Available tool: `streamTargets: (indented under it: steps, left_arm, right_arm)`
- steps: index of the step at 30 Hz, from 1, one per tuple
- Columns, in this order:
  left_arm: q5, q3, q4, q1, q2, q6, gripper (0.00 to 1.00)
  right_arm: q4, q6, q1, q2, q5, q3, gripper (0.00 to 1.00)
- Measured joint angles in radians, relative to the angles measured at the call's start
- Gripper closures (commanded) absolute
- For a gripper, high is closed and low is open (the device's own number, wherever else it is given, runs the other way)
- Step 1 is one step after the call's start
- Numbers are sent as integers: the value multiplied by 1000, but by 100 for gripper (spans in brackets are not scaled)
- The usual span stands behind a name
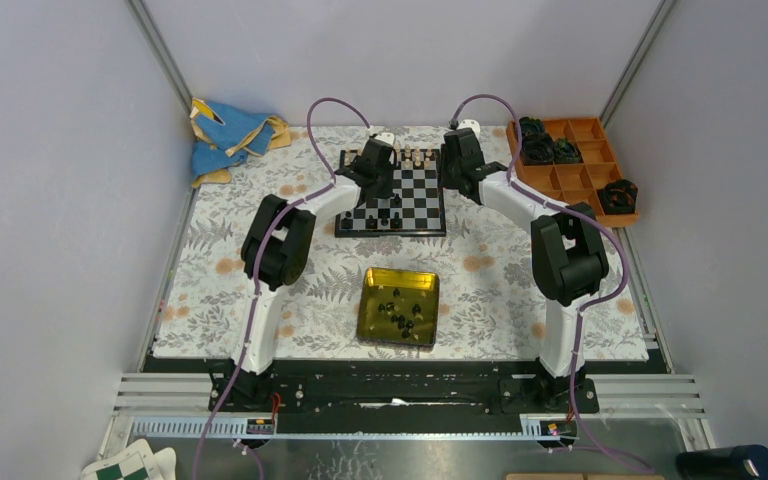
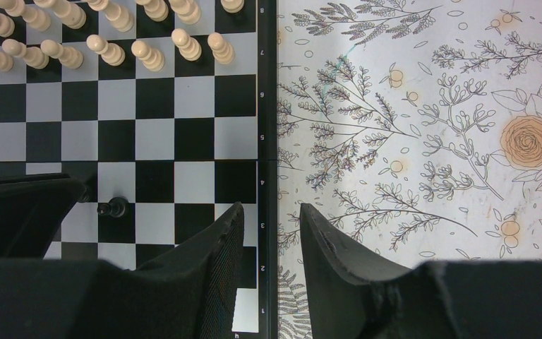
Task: Set up the chess pieces on the board
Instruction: Pick up the chess piece from the chessboard, then place the chess piece on the chessboard.
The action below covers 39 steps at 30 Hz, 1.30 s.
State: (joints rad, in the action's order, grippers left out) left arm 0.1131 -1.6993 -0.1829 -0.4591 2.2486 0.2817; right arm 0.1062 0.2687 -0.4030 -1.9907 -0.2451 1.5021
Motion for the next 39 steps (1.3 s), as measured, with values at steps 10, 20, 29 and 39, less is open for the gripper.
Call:
streamTargets:
  steps: [10,20,29,39]
  left_arm:
    - [18,40,24,2,-21,3,100]
    - [44,111,0,23,-105,18,100]
    - [69,238,-5,29,-233,46,100]
    - [77,327,-6,29,-266,68,100]
  right_arm:
    - [1,0,0,0,0,0,59]
    - [1,0,0,0,2,0,59]
    - [1,0,0,0,4,4,59]
    - [1,0,0,0,5,4,59]
